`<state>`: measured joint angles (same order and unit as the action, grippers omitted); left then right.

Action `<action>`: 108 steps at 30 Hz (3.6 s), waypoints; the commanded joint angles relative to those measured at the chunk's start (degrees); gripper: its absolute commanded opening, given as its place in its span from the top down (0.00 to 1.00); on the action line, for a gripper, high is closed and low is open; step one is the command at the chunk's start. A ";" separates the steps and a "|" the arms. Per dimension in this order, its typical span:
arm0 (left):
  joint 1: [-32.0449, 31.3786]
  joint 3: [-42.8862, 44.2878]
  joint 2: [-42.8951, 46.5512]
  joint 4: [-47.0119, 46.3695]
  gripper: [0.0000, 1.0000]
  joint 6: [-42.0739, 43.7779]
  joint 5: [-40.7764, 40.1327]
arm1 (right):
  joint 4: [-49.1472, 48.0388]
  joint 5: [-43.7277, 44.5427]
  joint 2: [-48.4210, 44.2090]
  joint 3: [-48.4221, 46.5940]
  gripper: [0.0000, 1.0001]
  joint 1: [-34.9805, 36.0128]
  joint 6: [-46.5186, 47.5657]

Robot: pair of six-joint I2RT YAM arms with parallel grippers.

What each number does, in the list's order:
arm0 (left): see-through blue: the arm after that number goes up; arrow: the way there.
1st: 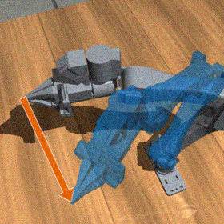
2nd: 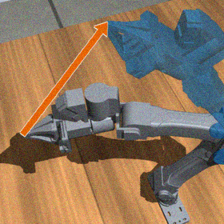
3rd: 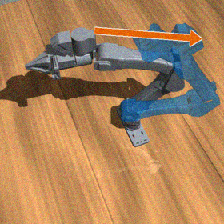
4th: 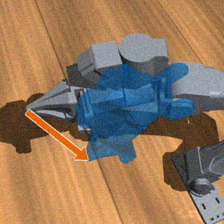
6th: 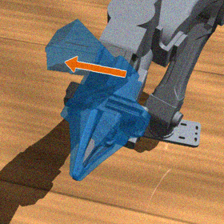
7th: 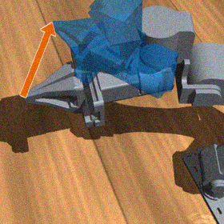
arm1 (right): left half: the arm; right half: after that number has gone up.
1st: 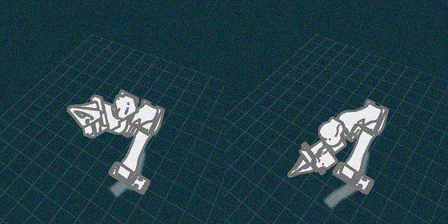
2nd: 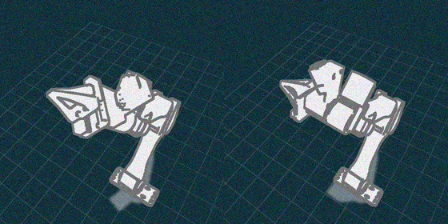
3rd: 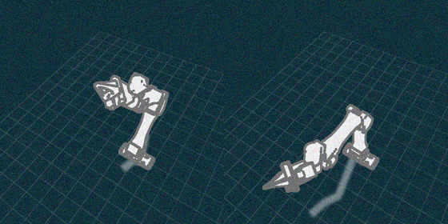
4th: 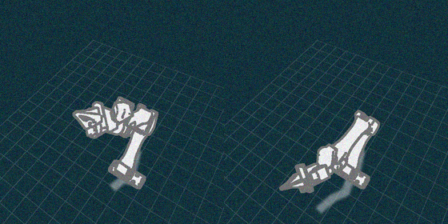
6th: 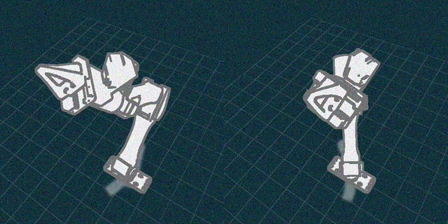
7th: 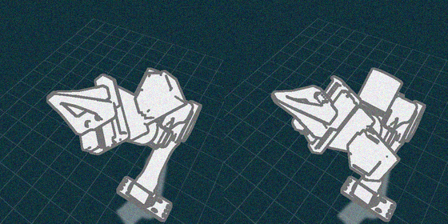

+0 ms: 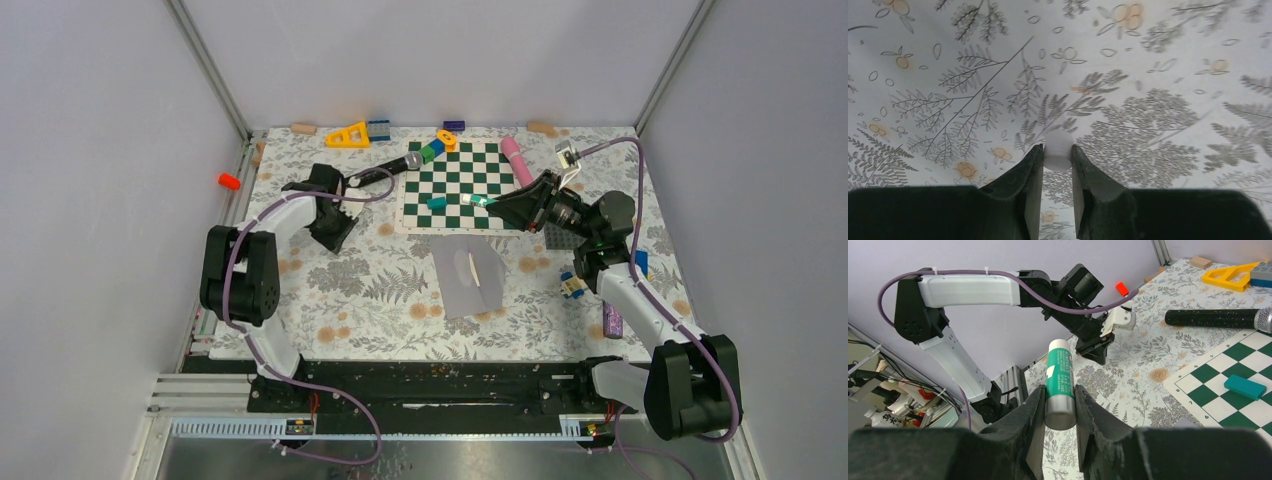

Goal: Place the letter into the envelope and seal it
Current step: Place the solid glue cap at the center of the board, then unscrew the solid glue.

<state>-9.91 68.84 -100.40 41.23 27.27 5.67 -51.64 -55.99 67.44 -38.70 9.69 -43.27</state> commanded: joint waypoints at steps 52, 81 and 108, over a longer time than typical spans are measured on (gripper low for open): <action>-24.40 15.96 20.97 -3.35 0.01 -5.39 42.17 | -16.81 -18.36 7.27 1.18 0.97 5.06 -10.70; -31.92 19.59 13.75 0.01 0.57 -6.80 41.46 | 1.50 -19.13 6.35 1.12 0.97 8.41 7.90; -32.62 21.95 9.79 2.80 0.89 -6.27 37.73 | 17.05 -14.44 0.95 -0.02 0.90 8.59 21.95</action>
<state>-42.41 87.42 -90.59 44.73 20.97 43.77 -36.12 -70.52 69.91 -37.01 17.69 -23.86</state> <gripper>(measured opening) 0.239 0.308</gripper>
